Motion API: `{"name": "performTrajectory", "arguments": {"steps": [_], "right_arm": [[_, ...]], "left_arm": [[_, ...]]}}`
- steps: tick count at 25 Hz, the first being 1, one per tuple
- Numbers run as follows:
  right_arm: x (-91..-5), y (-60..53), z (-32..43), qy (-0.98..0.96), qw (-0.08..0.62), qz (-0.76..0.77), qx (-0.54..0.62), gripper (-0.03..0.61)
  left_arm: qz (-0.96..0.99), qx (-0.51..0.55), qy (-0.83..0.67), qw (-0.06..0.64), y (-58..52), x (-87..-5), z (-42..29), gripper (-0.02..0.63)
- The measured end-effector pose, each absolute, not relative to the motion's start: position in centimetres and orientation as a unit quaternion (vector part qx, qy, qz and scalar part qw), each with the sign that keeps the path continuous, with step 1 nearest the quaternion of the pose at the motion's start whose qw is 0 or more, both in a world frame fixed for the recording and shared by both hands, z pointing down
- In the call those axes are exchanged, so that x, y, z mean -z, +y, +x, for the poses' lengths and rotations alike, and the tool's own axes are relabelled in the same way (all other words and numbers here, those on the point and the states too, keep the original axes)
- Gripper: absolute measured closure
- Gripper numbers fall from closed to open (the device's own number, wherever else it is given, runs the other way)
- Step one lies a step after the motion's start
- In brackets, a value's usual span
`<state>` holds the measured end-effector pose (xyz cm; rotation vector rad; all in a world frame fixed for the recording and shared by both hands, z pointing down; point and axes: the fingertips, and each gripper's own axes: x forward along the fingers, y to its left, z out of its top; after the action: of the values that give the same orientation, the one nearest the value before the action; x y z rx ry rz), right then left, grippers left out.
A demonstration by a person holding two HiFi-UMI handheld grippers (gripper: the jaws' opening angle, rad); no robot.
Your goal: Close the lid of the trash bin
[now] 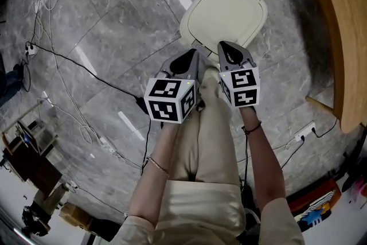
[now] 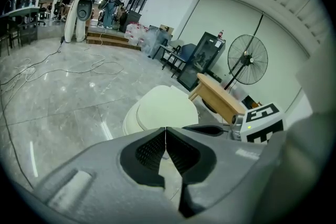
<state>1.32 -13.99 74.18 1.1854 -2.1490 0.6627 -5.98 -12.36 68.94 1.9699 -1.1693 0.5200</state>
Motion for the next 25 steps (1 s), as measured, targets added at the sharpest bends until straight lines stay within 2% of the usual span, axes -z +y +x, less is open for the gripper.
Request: {"name": "performTrajectory", "arguments": {"steps": [17, 25], "right_arm": [[-75.0, -14.0, 1.1, -0.796, 0.343, 0.435, -0.244, 0.574], [-73.9, -14.2, 1.2, -0.796, 0.324, 0.438, -0.263, 0.574]], "left_arm": [[0.772, -0.214, -0.454, 0.39, -12.7, -69.2, -5.6, 0.591], [0.781, -0.209, -0.448, 0.382, -13.2, -67.4, -5.8, 0.591]]}}
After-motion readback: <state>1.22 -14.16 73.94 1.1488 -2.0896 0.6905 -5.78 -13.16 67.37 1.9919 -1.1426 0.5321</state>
